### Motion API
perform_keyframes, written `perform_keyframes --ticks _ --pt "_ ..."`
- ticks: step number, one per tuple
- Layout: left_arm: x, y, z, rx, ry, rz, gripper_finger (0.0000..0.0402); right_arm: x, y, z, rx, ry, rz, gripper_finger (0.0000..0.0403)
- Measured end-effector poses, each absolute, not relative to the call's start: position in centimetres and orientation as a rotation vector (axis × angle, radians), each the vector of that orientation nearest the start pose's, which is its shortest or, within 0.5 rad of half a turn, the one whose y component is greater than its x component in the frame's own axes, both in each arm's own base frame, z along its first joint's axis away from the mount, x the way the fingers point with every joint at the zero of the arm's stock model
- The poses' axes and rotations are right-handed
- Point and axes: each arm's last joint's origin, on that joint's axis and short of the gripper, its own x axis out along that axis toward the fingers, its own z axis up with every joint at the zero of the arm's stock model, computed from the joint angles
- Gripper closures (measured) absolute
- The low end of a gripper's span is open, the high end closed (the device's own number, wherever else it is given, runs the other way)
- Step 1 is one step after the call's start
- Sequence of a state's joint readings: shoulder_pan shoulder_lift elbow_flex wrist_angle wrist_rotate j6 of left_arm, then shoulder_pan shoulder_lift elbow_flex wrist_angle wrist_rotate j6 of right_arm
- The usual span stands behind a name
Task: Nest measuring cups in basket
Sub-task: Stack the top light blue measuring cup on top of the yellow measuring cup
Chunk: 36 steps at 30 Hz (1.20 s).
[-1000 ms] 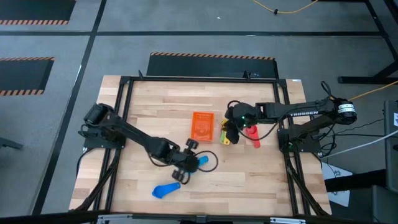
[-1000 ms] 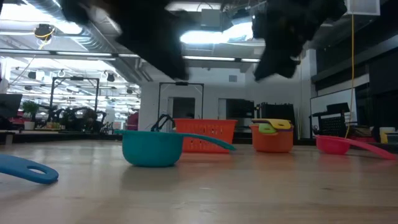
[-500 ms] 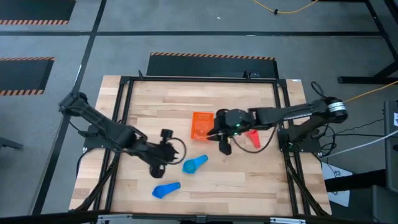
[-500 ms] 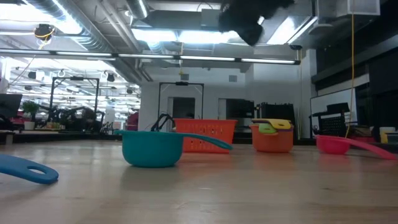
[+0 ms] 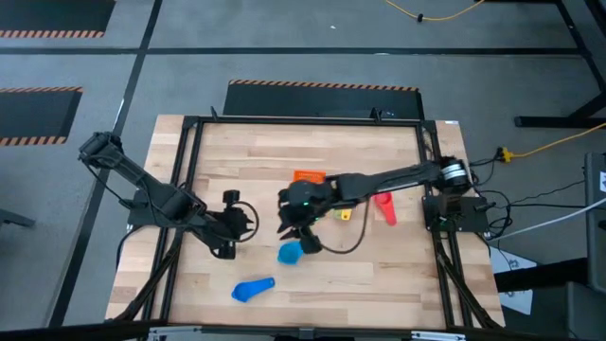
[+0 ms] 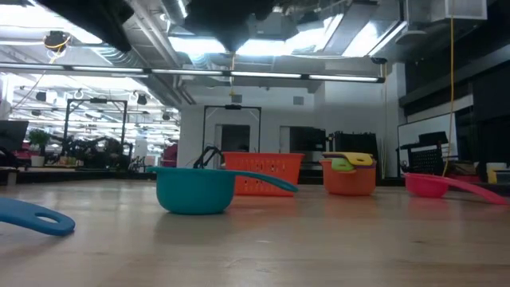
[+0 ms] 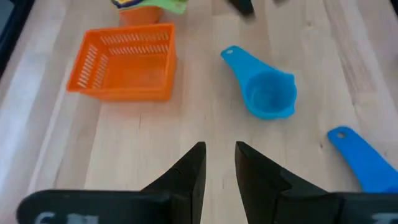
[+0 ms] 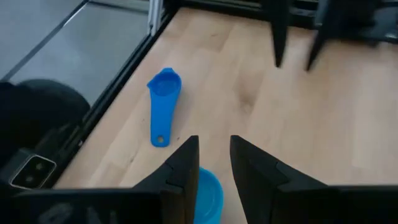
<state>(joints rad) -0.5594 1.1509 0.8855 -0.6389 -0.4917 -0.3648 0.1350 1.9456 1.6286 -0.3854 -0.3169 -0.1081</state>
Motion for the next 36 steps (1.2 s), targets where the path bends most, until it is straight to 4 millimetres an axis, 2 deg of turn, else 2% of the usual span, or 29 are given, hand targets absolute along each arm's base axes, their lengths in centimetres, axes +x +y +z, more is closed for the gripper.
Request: perform_keyframes --ticks 7,13,18,29,36 --pt "19.3 -10.6 24.4 0.095 0.79 0.086 0.0322 46.3 7.4 23.2 -0.113 0.724 0.558 0.0308" --pt "19.4 -10.7 23.7 0.083 0.775 0.083 0.0322 47.0 7.4 19.8 -0.101 0.813 0.565 0.0308" --pt "19.4 -10.7 23.8 0.078 0.767 0.081 0.0322 47.3 7.5 17.8 -0.093 0.866 0.566 0.0308" --pt "19.5 -10.8 23.8 0.07 0.755 0.078 0.0322 47.5 7.4 16.4 -0.135 0.897 0.544 0.0308" --pt "19.5 -10.8 23.9 0.07 0.754 0.078 0.0322 47.5 7.4 16.2 -0.163 0.902 0.536 0.0308"
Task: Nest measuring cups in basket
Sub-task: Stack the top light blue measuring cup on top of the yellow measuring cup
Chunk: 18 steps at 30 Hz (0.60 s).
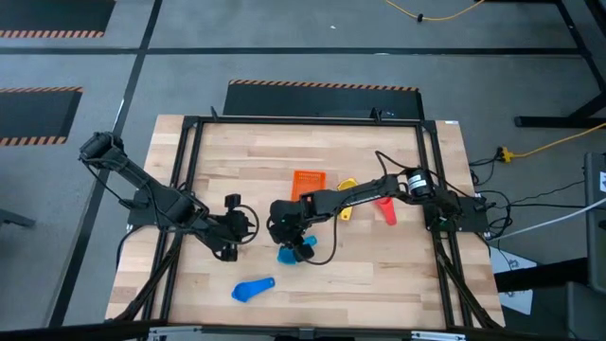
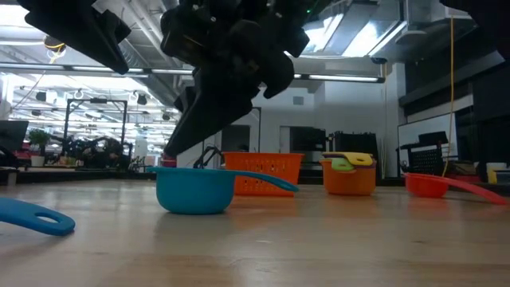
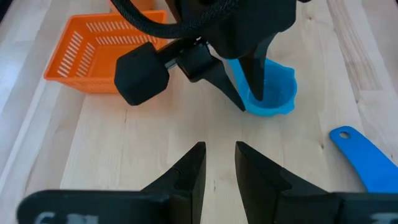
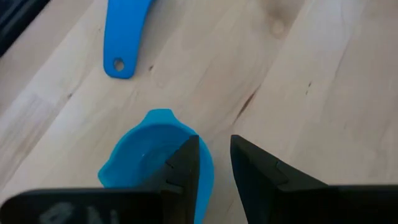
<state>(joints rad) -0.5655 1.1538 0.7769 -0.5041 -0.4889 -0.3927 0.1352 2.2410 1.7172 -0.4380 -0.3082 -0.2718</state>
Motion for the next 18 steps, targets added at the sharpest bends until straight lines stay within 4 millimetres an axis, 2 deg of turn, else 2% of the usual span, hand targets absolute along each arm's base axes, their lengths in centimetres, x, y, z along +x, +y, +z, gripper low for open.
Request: perform_keyframes --ticks 12,18 --pt "19.51 -10.77 23.85 0.07 0.755 0.077 0.0322 47.35 7.33 16.04 -0.16 0.922 0.537 0.0308" --pt "19.51 -10.77 23.85 0.069 0.754 0.077 0.0322 46.92 7.25 15.19 -0.156 0.95 0.538 0.0308"
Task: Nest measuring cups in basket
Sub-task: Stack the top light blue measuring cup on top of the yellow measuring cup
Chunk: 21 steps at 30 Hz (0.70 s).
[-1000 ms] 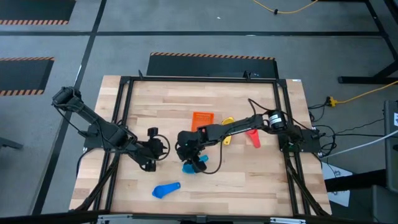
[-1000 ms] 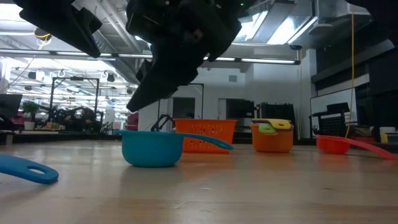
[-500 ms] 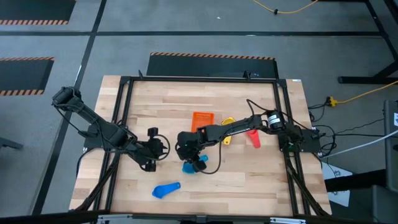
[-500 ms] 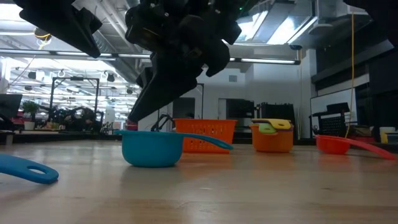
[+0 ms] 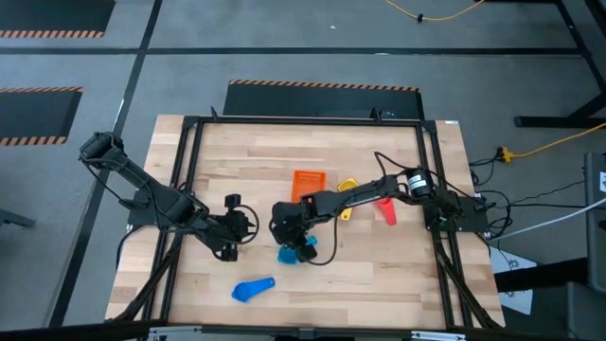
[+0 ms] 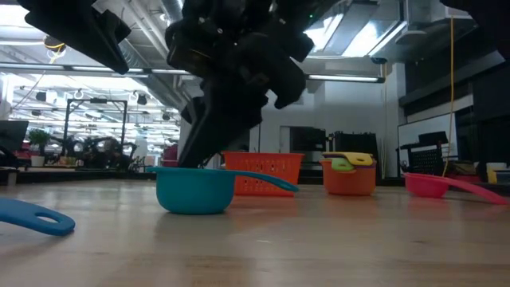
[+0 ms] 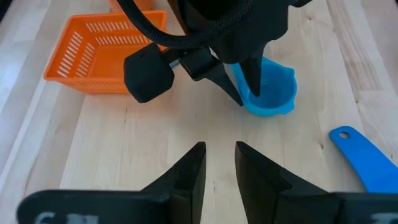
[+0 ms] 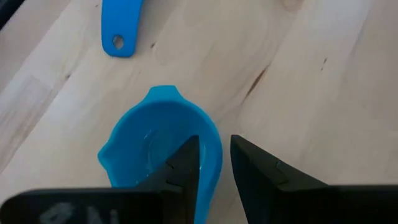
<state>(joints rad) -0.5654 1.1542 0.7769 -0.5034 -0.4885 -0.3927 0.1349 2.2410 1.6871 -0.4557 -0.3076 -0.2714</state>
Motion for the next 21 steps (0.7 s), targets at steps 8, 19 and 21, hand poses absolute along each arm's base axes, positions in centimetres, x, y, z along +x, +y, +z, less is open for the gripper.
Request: perform_keyframes --ticks 8,19,21 --pt "19.52 -10.78 23.84 0.07 0.754 0.077 0.0322 46.32 7.17 14.04 -0.151 0.988 0.539 0.0308" --pt "19.52 -10.79 23.84 0.068 0.755 0.074 0.0322 46.3 7.19 14.02 -0.107 1.001 0.517 0.0383" --pt "19.52 -10.79 23.84 0.068 0.755 0.074 0.0322 46.28 7.28 14.22 -0.091 1.001 0.51 0.039"
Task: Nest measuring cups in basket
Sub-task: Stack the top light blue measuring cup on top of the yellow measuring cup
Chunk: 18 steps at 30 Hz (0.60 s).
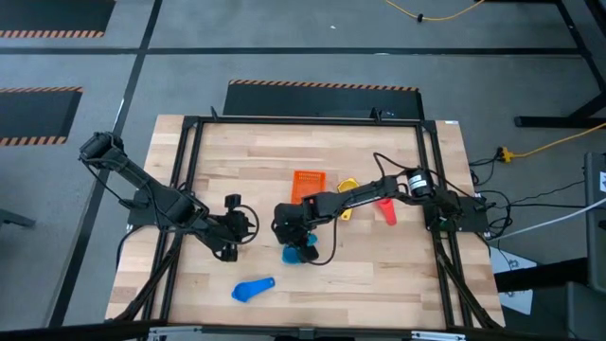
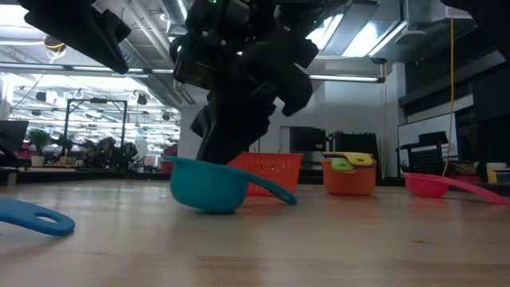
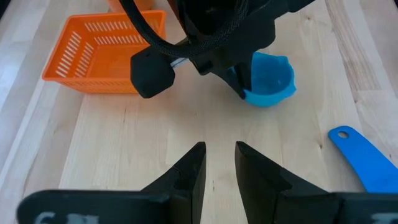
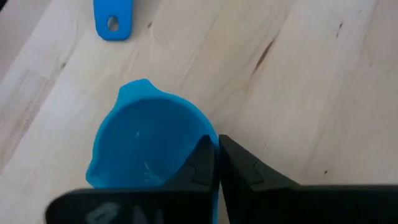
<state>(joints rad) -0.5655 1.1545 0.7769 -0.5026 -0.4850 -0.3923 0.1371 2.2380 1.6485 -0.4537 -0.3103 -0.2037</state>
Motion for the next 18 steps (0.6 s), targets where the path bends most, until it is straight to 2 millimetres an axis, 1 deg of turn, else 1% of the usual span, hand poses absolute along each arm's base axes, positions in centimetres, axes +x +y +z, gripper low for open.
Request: perform_keyframes --ticks 2,4,7,10,13,18 --pt "19.5 -10.8 23.8 0.068 0.755 0.074 0.0322 46.2 7.5 14.4 -0.06 1.01 0.499 0.0388" --pt "19.5 -10.8 23.9 0.068 0.755 0.074 0.0322 45.7 7.8 15.3 -0.054 1.023 0.5 0.0387" --pt "19.6 -10.8 23.9 0.066 0.75 0.072 0.0322 45.0 8.4 17.5 -0.047 1.013 0.503 0.0392" --pt "19.7 -10.9 24.0 0.056 0.731 0.071 0.0322 43.8 8.6 20.4 -0.024 1.009 0.495 0.0392" --pt "19.9 -11.0 24.2 0.045 0.706 0.064 0.0322 42.1 8.6 24.0 -0.001 0.996 0.482 0.0391" --pt "20.2 -11.1 24.5 0.051 0.661 0.064 0.0322 37.9 7.9 30.2 0.073 0.987 0.429 0.0392"
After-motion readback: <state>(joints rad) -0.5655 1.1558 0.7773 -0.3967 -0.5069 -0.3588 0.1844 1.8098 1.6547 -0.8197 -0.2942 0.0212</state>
